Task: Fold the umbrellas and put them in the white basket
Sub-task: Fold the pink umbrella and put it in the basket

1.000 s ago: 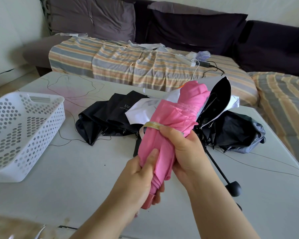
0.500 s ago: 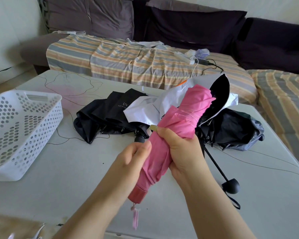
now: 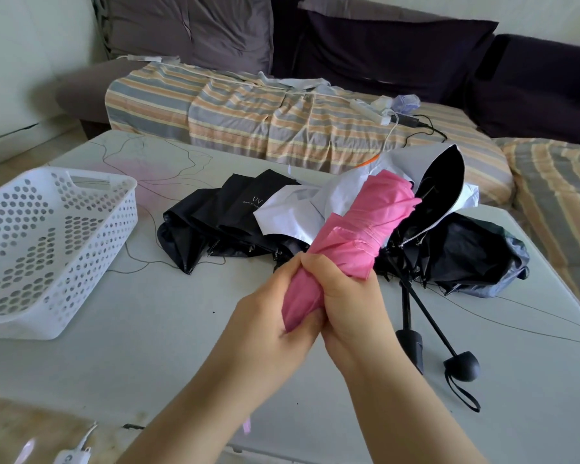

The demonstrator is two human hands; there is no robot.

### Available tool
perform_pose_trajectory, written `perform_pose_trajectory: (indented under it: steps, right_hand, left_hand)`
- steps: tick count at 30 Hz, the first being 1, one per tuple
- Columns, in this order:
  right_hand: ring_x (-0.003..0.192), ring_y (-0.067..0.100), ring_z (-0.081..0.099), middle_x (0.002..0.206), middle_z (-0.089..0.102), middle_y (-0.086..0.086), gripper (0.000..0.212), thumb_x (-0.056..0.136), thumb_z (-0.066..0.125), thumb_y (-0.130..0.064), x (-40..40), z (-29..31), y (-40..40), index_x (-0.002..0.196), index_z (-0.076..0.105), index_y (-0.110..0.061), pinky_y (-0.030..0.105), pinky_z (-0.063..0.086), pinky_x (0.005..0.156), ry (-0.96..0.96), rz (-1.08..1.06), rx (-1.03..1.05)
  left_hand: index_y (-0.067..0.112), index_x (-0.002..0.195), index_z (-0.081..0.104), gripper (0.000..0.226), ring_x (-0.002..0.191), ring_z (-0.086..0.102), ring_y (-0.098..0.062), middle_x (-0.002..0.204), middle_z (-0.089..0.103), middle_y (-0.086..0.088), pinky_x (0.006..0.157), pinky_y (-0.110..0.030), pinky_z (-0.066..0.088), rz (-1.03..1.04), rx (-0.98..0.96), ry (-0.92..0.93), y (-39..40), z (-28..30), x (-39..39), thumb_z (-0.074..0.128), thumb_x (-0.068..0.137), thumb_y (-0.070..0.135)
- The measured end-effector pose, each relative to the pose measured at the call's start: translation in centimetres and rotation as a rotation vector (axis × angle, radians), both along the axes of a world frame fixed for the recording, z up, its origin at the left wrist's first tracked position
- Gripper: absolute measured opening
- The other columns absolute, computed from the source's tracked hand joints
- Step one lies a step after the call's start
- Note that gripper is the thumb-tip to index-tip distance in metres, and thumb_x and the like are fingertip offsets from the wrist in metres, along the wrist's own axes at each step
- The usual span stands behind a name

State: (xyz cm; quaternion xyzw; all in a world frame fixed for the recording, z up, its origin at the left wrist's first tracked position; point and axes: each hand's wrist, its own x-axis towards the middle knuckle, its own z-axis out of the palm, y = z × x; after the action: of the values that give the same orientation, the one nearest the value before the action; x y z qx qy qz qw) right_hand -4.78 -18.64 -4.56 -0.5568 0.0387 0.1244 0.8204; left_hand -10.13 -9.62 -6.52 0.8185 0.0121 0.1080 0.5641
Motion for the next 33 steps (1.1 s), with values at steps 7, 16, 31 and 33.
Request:
perform_pose_trajectory:
  steps: [7, 16, 31, 33]
  right_hand:
    - [0.066, 0.015, 0.061, 0.072, 0.066, 0.002, 0.023, 0.072, 0.069, -0.007, 0.2, -0.5, -0.6, 0.094, 0.064, -0.006, 0.031, 0.052, 0.06, -0.133, 0.049, -0.055]
    - [0.075, 0.015, 0.063, 0.079, 0.067, 0.011, 0.065, 0.078, 0.049, -0.066, 1.3, 0.0, -2.6, 0.093, 0.065, -0.005, 0.03, 0.053, 0.078, -0.423, 0.328, -0.53]
    - [0.123, -0.004, 0.048, 0.131, 0.054, -0.02, 0.046, 0.088, 0.059, -0.017, 2.3, -1.1, -4.3, 0.129, 0.05, -0.036, 0.027, 0.045, 0.097, -0.451, 0.47, -0.696]
    - [0.122, -0.005, 0.049, 0.128, 0.057, -0.019, 0.04, 0.093, 0.059, -0.017, 2.2, -1.2, -4.0, 0.129, 0.052, -0.034, 0.031, 0.046, 0.098, -0.468, 0.471, -0.681]
  left_hand:
    - [0.034, 0.082, 0.063, 0.021, 0.053, 0.055, -0.011, 0.061, 0.063, 0.003, 0.052, -0.022, 0.044, -0.174, -0.187, 0.071, 0.9, 1.0, -0.1, 0.063, 0.089, 0.014]
    - [0.036, 0.108, 0.064, 0.032, 0.088, 0.069, -0.01, 0.092, 0.074, 0.01, 0.075, -0.022, 0.055, -0.123, -0.244, 0.058, 2.0, 0.8, 0.1, 0.063, 0.084, 0.015]
    - [0.026, 0.107, 0.067, 0.038, 0.094, 0.069, -0.01, 0.097, 0.074, 0.004, 0.083, -0.026, 0.05, -0.061, -0.412, 0.118, 3.9, 0.2, 0.2, 0.063, 0.07, 0.021]
    - [0.026, 0.103, 0.069, 0.035, 0.092, 0.069, -0.01, 0.095, 0.074, 0.004, 0.077, -0.021, 0.051, -0.074, -0.436, 0.135, 3.9, 0.2, 0.2, 0.064, 0.069, 0.02]
